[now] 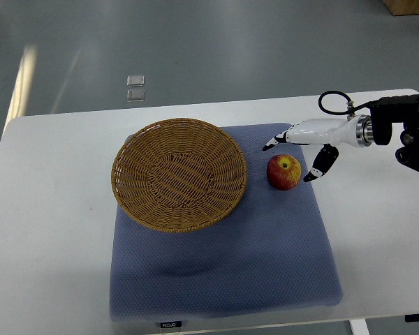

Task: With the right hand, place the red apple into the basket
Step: 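Close the right hand's fingers around the red apple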

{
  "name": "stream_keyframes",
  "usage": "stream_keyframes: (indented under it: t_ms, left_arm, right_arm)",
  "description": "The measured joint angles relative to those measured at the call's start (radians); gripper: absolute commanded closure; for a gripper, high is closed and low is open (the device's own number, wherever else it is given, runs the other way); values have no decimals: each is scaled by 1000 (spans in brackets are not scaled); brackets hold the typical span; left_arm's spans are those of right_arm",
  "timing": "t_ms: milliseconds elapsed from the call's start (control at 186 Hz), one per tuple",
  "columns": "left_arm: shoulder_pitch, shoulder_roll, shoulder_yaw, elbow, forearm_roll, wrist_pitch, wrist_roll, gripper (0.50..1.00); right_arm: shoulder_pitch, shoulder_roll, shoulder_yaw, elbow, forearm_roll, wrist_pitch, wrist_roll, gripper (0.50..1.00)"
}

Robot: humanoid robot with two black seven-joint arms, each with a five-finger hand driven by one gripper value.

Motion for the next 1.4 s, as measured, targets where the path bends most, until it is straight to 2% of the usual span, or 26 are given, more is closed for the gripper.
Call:
stream_keyframes:
  t_ms: [650,838,875,940,1128,1219,1402]
  left_arm:
    - [0,0,0,0,0,0,0,500]
    - [0,0,0,0,0,0,0,500]
    - [0,0,0,0,0,0,0,500]
    - [0,0,0,0,0,0,0,500]
    - [0,0,0,0,0,0,0,500]
    - [0,0,0,0,0,0,0,500]
    - [0,0,0,0,0,0,0,500]
  right_arm:
    - [-2,70,-78,-40,-12,-56,-3,589]
    - [-1,75,-82,-61,-14,-66,-4,603]
    - [-1,76,-82,-62,-14,-66,-3,623]
    - [-5,76,-83,-63,-14,-67,-3,626]
    - [-13,78,-84,-64,-12,-66,-1,673]
    - [-13,81,-84,-64,-11,-63,-1,726]
    - [-12,83,-84,-64,-12,-56,0,748]
